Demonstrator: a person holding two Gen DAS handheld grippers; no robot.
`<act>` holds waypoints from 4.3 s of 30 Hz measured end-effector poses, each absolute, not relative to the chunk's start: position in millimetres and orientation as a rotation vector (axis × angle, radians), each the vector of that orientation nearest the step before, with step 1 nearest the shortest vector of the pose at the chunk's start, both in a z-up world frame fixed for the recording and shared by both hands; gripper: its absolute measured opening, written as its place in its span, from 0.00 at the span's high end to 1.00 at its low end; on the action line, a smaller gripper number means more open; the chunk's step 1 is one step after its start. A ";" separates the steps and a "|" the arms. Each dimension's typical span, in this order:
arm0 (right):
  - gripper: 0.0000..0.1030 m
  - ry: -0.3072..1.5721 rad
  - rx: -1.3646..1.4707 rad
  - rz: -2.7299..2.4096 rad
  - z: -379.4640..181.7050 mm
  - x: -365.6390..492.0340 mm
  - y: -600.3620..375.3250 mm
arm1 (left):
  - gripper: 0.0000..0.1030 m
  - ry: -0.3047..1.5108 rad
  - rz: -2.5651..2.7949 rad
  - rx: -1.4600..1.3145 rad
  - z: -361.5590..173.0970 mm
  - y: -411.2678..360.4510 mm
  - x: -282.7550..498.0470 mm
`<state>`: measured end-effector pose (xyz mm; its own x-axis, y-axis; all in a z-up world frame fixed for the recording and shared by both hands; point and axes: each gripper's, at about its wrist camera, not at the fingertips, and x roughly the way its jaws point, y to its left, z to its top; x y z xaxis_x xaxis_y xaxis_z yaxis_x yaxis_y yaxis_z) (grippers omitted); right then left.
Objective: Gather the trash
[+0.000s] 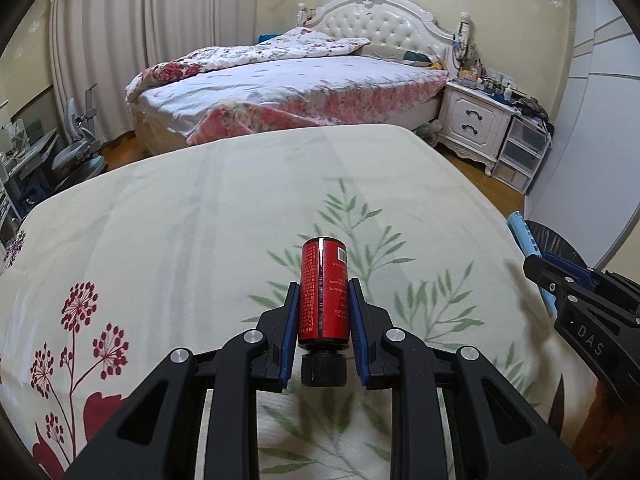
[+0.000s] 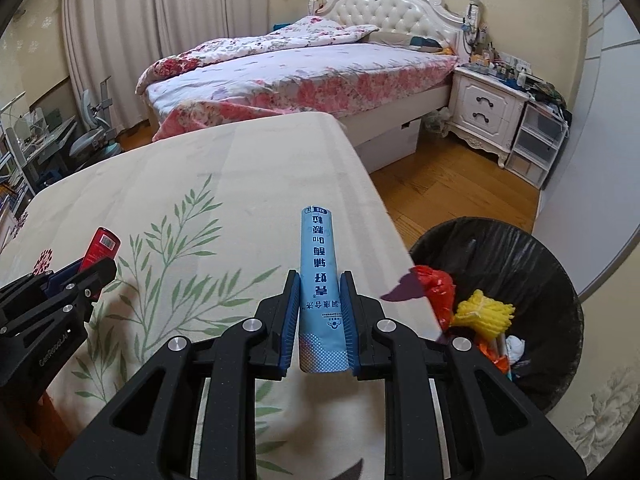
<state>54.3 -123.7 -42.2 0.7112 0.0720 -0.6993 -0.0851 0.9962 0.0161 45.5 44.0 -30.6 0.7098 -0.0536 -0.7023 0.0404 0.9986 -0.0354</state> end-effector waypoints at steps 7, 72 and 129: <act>0.80 0.755 0.023 -0.011 -39.1 50.2 -171.7 | 0.76 0.756 -0.154 0.028 -23.0 -8.4 56.8; 0.44 0.690 0.088 -0.322 -50.1 49.6 -272.2 | 0.29 0.659 -0.317 0.118 -18.0 -115.1 88.2; 0.33 0.616 0.019 -0.255 -18.3 -8.8 -227.9 | 0.23 0.600 -0.236 0.071 -0.6 -52.0 27.7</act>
<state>-8.8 -227.9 -18.3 0.7860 -0.2305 -0.5737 0.2417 0.9686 -0.0580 27.7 -52.0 -0.6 0.7995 -0.1993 -0.5666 0.2403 0.9707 -0.0023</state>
